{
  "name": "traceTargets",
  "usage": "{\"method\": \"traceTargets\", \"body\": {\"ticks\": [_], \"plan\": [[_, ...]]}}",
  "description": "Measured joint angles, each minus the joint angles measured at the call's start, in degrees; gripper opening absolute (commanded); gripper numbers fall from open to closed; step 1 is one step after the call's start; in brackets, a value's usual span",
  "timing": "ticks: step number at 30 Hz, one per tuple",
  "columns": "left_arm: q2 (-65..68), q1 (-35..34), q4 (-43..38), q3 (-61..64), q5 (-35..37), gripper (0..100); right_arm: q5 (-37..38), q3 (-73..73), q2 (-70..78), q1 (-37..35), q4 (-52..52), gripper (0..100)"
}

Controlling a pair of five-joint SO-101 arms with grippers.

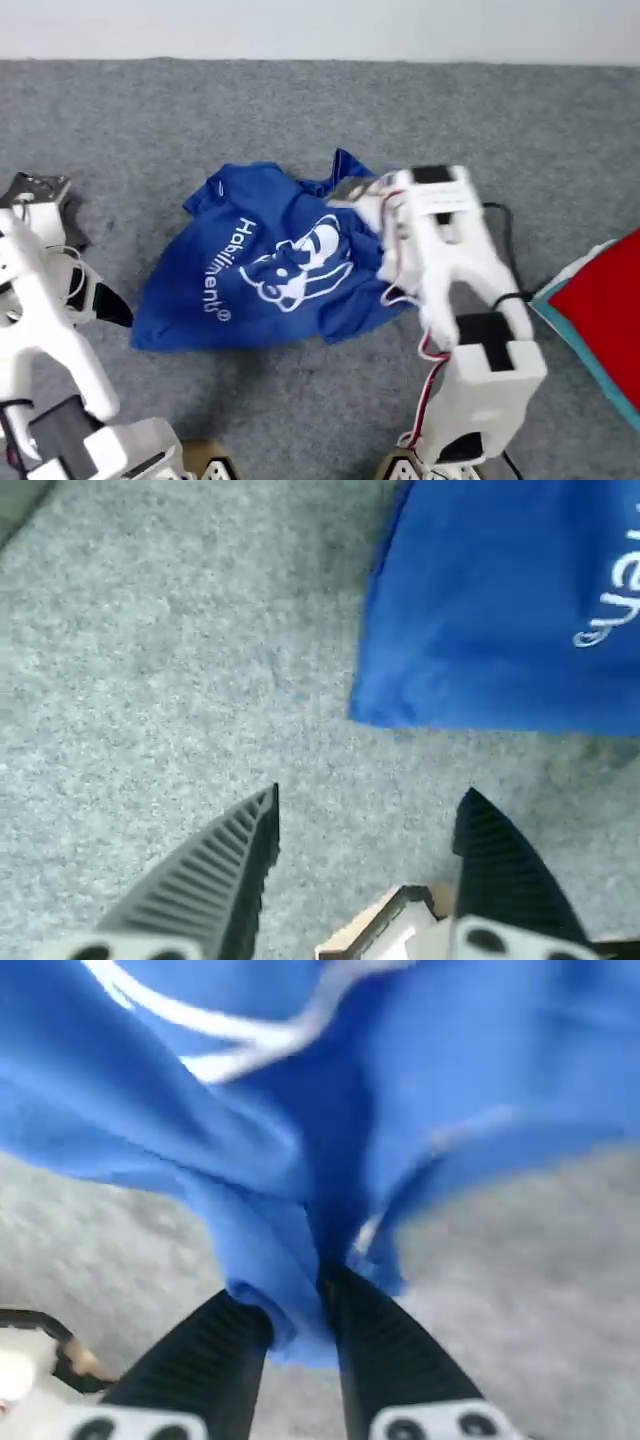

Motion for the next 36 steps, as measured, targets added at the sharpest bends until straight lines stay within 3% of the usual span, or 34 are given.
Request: {"method": "traceTargets", "body": {"ticks": [3, 9, 13, 20, 31, 34, 36], "plan": [[-1.7, 0.6, 0.0, 1.8, -0.5, 28, 1.7, -1.7, 1.1, 2.1, 2.9, 22.1], [-4.7, 4.0, 0.0, 6.4, -1.0, 27, 2.3, -4.0, 1.3, -2.9, 8.4, 58.2], [-8.2, 6.2, 0.0, 8.7, -1.0, 27, -0.4, -7.9, -1.9, -4.1, 10.2, 67.3], [-15.2, 6.7, 0.0, 13.9, -1.1, 27, -1.2, -9.0, -13.8, -8.2, 11.8, 64.7], [-19.3, 6.7, 0.0, 18.2, -1.1, 27, 3.2, 28.1, -34.7, -11.6, 11.0, 18.4], [-19.3, 6.7, 0.0, 18.3, -1.1, 27, 3.2, 38.0, -41.0, -11.6, 7.5, 11.0], [-19.3, 6.7, 0.0, 18.3, -1.1, 27, 3.2, 43.7, -43.8, -11.7, 3.6, 11.6]]}}
